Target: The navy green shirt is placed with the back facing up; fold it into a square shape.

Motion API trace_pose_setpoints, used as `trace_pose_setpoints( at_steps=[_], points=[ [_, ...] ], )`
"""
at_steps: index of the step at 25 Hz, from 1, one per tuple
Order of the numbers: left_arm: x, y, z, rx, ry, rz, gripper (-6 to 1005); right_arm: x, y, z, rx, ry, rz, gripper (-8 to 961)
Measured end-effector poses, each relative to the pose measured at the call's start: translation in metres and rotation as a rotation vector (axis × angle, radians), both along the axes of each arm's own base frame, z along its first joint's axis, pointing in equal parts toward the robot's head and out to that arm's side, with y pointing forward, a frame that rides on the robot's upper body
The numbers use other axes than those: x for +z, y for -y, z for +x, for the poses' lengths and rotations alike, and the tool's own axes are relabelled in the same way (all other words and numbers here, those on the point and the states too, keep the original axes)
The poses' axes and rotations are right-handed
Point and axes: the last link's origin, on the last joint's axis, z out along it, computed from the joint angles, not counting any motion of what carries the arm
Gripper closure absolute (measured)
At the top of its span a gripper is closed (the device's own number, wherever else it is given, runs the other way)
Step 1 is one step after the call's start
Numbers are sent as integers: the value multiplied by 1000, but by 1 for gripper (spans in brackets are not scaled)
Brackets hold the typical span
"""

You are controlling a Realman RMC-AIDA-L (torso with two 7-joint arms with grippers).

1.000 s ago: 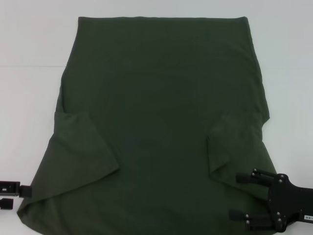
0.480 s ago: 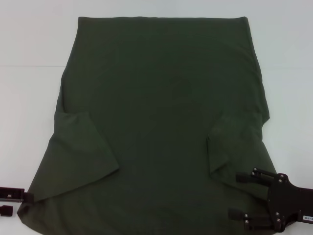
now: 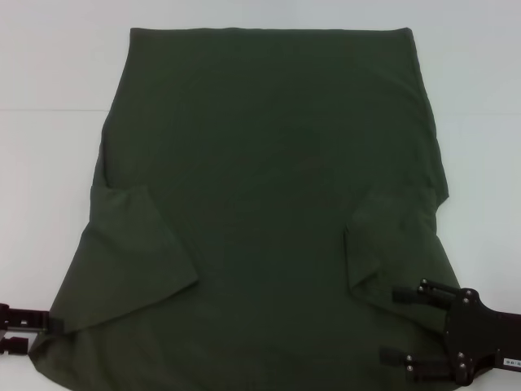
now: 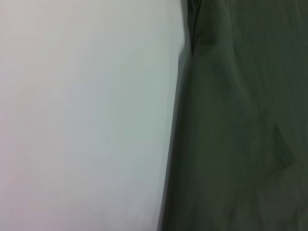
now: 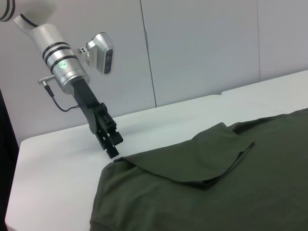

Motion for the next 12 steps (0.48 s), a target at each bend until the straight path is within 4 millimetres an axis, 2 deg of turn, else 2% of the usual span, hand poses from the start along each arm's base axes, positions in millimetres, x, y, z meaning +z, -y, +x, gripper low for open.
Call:
trace_pose_setpoints(
  at_steps=[12],
  points=[
    [-4,-1,0,-11,-23,-17,111,-2,-3,-1,0,6,2,12]
  ],
)
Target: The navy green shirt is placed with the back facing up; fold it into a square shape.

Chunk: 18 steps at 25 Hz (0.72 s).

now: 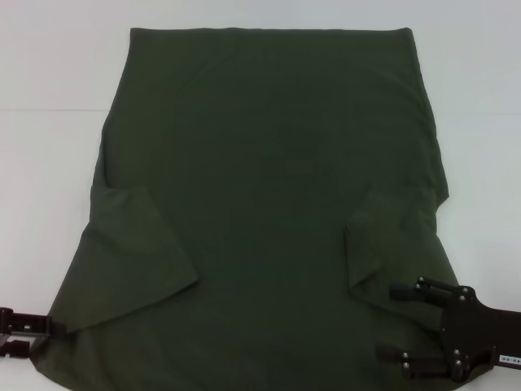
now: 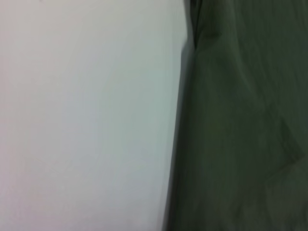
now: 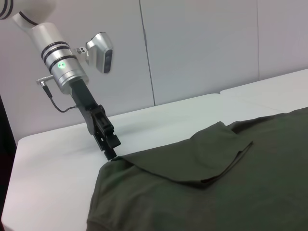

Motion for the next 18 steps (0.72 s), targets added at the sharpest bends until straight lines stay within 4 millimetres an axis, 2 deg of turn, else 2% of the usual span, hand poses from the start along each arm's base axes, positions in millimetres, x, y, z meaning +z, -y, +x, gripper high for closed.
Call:
trace_pose_setpoints(
  at_steps=[18],
  points=[
    [-5,-2,1,-7,-2,-11,112,0,-1,-1,-1,1,-2,12]
  ],
)
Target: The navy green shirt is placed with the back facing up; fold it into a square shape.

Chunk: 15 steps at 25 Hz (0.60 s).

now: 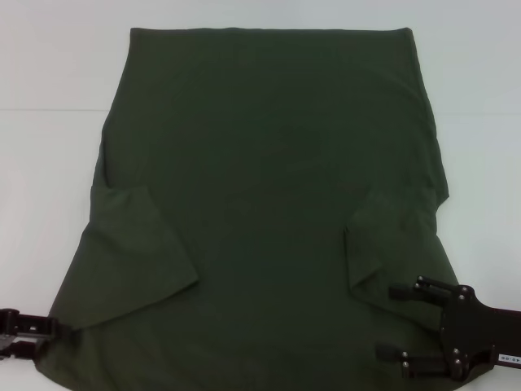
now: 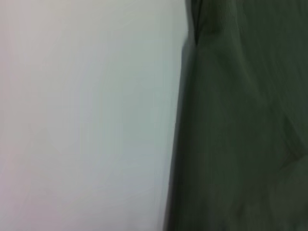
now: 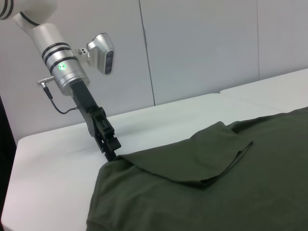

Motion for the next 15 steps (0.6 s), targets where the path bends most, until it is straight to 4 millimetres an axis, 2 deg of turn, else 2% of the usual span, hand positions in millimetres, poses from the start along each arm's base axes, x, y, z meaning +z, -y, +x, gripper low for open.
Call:
trace_pose_setpoints(
  at_steps=[15],
  points=[
    [-12,-7,13,-25,53,-27,113,0,0,0,-3,-4,-4,11]
  ],
)
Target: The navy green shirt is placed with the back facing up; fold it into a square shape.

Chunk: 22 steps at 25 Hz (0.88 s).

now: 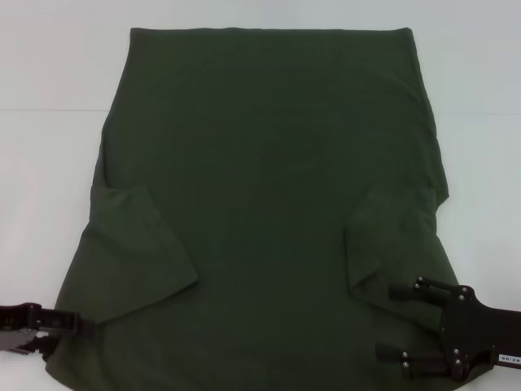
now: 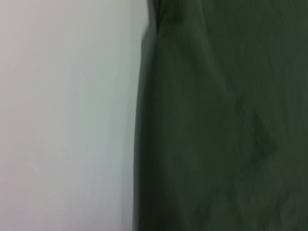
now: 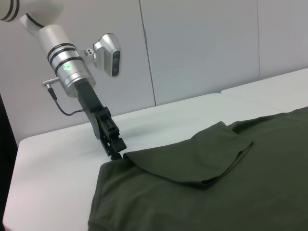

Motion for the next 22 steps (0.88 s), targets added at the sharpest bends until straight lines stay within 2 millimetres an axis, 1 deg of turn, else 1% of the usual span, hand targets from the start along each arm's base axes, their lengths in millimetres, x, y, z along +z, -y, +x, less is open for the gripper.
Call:
trace_pose_setpoints(
  at_steps=[5,11,22],
  points=[
    [10,0,-4,9,-18,16,113,1,0,0,-1,-2,4,12],
    [23,5,-13,39,-42,21,111,2,-1,0,-1,-1,9,12],
    [20,4,-16,42,-78,15,112,2,-1,0,0,0,11,12]
  ],
)
